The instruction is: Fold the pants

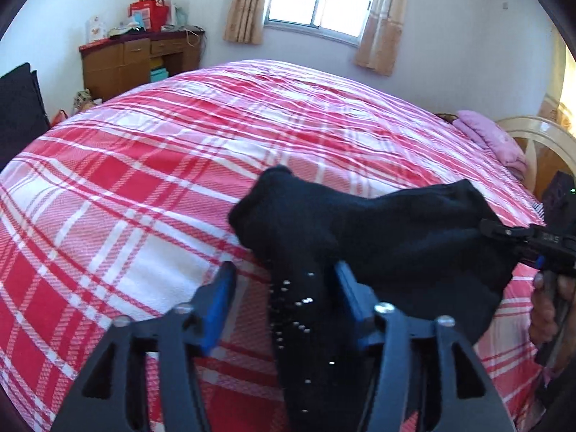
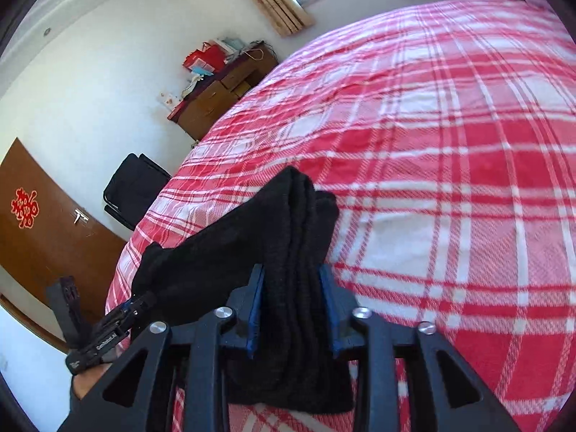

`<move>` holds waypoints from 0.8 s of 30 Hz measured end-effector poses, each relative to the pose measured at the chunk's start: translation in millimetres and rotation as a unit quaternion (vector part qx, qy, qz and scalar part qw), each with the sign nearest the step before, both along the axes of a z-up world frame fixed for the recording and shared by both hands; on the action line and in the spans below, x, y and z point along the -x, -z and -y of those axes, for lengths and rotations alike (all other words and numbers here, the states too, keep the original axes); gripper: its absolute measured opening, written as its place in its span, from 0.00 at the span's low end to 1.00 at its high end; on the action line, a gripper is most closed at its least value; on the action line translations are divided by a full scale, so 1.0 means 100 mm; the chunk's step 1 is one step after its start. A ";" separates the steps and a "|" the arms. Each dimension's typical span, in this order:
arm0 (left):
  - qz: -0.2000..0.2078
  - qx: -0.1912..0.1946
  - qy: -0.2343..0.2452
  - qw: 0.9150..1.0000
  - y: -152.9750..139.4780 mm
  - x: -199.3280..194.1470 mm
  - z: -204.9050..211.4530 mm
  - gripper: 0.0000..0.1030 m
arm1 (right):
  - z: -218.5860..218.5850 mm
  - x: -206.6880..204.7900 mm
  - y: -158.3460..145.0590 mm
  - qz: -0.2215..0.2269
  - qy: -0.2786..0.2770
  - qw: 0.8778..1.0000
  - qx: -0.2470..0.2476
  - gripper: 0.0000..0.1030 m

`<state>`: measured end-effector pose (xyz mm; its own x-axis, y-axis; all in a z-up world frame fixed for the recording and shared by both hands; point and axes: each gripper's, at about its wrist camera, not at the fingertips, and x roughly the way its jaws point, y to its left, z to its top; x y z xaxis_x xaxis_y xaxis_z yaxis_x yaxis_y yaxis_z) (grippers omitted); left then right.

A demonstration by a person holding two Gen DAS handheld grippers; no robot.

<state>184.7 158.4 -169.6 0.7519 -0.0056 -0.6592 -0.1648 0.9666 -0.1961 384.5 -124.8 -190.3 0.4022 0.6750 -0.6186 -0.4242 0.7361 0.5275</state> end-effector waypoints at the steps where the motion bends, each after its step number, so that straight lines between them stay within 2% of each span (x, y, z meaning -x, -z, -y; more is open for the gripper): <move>1: 0.000 0.001 -0.003 1.000 0.01 0.01 -0.04 0.63 | 0.02 0.03 0.01 -0.003 0.005 1.000 0.011 0.41; 4: 0.000 -0.006 -0.012 1.000 0.02 0.04 -0.06 0.70 | 0.11 0.14 0.04 -0.005 0.006 1.000 0.016 0.44; 8: 0.000 -0.021 -0.021 1.000 0.02 0.06 -0.04 0.76 | 0.22 0.28 0.08 0.004 0.019 0.999 0.038 0.55; 11: 0.000 -0.025 -0.025 0.999 0.03 0.07 -0.04 0.79 | 0.28 0.32 0.09 0.013 0.023 0.999 0.046 0.56; 18: -0.011 -0.041 -0.034 0.999 0.02 0.17 -0.05 0.90 | 0.35 0.54 -0.10 0.061 0.051 0.990 0.115 0.57; 21: -0.018 -0.046 -0.045 0.998 0.00 0.23 -0.06 0.91 | 0.49 0.66 -0.17 0.071 0.064 0.986 0.139 0.57; 24: -0.023 -0.062 -0.045 0.997 -0.02 0.26 -0.03 0.91 | 0.68 0.79 -0.25 0.077 0.070 0.986 0.130 0.57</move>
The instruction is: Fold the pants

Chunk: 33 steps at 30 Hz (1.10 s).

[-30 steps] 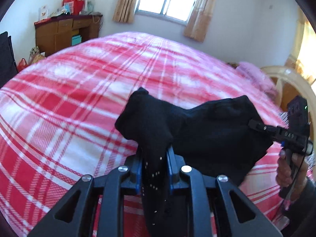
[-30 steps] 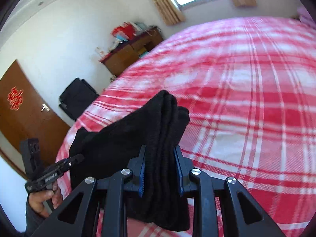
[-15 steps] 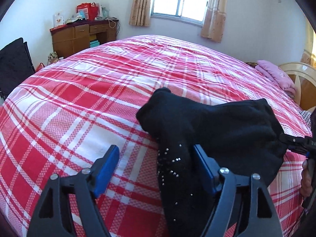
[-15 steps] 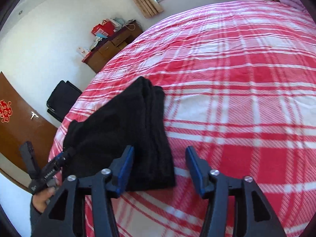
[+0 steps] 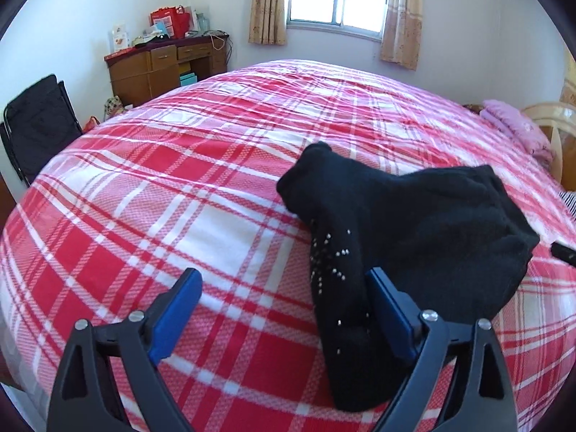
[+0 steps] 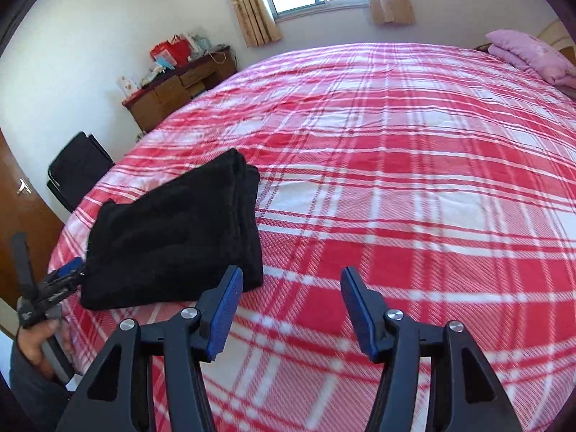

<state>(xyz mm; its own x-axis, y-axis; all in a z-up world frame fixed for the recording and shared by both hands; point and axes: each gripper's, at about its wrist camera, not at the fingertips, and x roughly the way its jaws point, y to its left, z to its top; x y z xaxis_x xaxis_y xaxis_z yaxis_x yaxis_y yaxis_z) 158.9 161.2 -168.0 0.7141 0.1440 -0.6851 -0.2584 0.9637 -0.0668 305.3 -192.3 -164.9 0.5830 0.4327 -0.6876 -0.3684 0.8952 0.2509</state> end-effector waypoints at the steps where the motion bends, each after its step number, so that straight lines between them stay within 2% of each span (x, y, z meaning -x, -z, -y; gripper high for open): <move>1: -0.002 -0.004 0.000 1.000 -0.01 0.01 0.01 0.91 | 0.06 0.04 -0.02 0.002 0.003 1.000 -0.005 0.57; 6: -0.013 -0.022 -0.003 1.000 -0.07 0.09 0.04 0.91 | 0.18 0.10 -0.03 -0.004 0.012 1.000 -0.007 0.57; 8: -0.005 -0.029 -0.009 1.000 -0.16 0.13 0.06 0.91 | 0.20 0.18 -0.11 0.003 0.014 1.000 0.004 0.57; 14: 0.050 -0.037 0.007 0.998 -0.60 0.29 0.21 0.91 | 0.26 0.55 -0.55 0.057 0.015 0.998 0.010 0.57; 17: 0.084 -0.037 0.017 0.996 -0.81 0.38 0.32 0.91 | 0.28 0.81 -0.83 0.098 0.018 0.995 0.013 0.57; 22: 0.143 -0.044 0.035 0.988 -1.20 0.59 0.52 0.91 | 0.27 1.28 -1.33 0.181 0.017 0.983 0.019 0.57; 24: 0.167 -0.045 0.038 0.984 -1.34 0.69 0.56 0.95 | 0.27 1.42 -1.47 0.205 0.017 0.979 0.016 0.62; 26: 0.192 -0.048 0.038 0.980 -1.47 0.80 0.61 0.97 | 0.26 1.55 -1.58 0.226 0.016 0.974 0.016 0.71; 33: 0.233 -0.057 0.058 0.969 -1.72 0.98 0.75 1.00 | 0.15 1.76 -1.71 0.254 0.003 0.967 0.028 0.72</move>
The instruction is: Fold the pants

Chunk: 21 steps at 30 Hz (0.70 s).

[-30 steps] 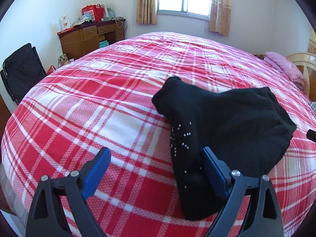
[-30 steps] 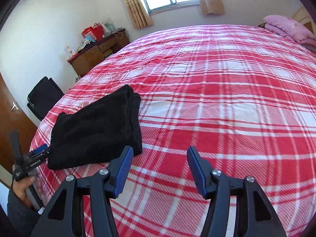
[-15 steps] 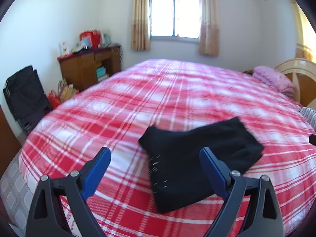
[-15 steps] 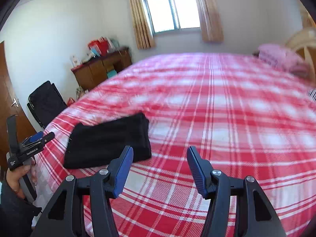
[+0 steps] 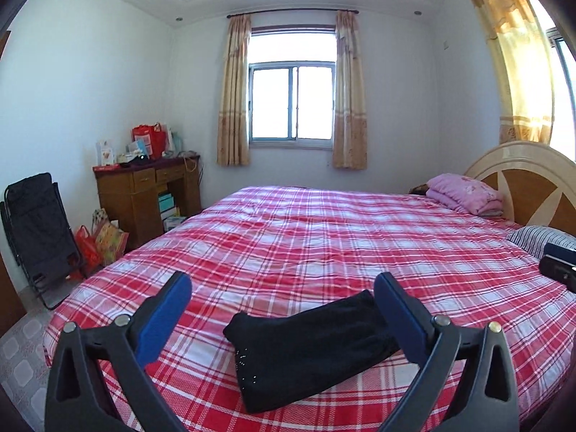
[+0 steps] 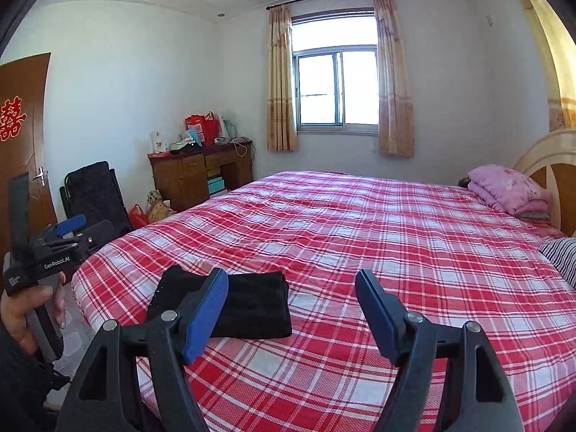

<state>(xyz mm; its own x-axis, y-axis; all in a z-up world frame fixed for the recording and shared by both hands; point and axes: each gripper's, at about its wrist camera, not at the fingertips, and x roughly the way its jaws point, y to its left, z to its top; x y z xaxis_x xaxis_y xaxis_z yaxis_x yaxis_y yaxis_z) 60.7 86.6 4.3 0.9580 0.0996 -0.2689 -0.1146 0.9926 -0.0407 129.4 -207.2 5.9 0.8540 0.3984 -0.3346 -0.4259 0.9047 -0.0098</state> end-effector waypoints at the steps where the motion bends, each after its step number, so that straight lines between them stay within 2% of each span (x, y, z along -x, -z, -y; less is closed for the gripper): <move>1: 0.002 -0.001 0.002 1.000 -0.01 0.01 0.01 1.00 | 0.00 0.01 0.00 0.000 -0.001 1.000 0.000 0.72; 21: 0.003 -0.004 0.002 1.000 0.02 0.06 0.06 1.00 | 0.06 0.09 -0.08 0.016 0.007 1.000 -0.005 0.72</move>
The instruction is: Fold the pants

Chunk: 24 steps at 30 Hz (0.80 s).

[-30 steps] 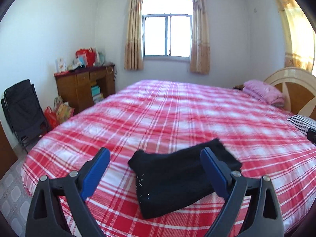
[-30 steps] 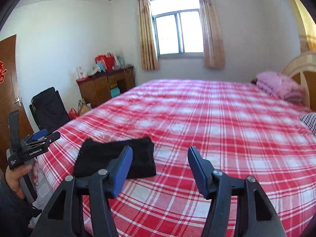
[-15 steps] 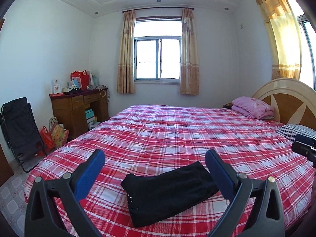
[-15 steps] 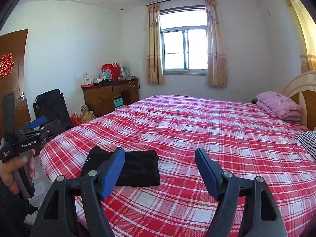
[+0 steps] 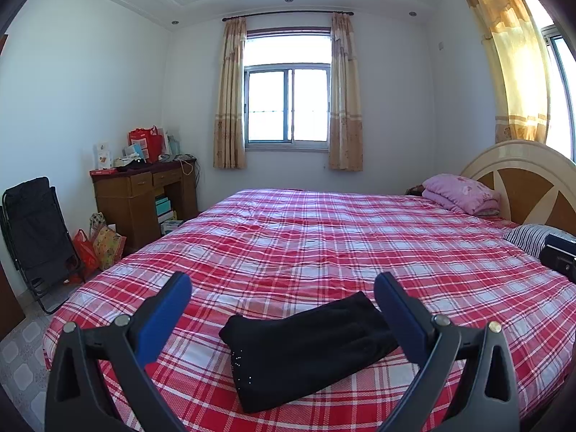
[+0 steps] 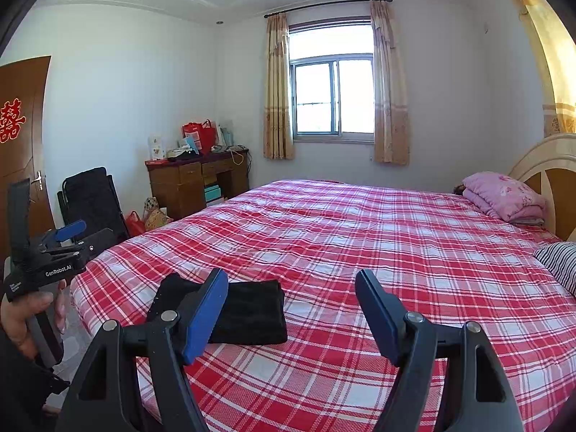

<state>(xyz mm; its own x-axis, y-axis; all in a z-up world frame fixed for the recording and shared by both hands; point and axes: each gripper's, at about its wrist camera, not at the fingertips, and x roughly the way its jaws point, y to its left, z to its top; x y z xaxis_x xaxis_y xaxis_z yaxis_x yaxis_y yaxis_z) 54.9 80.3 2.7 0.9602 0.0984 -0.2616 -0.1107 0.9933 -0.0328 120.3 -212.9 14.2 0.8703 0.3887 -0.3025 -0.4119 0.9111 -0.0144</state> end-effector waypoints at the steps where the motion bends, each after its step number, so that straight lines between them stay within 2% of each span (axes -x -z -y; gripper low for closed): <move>1: -0.001 0.000 0.000 1.000 0.00 0.00 0.00 1.00 | 0.00 0.00 0.00 0.000 0.000 1.000 0.000 0.73; 24: -0.016 -0.005 0.002 1.000 0.03 -0.04 0.03 1.00 | -0.04 0.00 0.03 -0.002 -0.003 1.000 0.004 0.72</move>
<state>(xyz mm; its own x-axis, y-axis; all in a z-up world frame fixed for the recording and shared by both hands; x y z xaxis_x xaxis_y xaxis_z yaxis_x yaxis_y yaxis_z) 59.3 77.2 -0.6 0.9514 0.0984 -0.2919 -0.1084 0.9939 -0.0184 119.9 -209.2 11.2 0.8661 0.3921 -0.3099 -0.4182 0.9081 -0.0198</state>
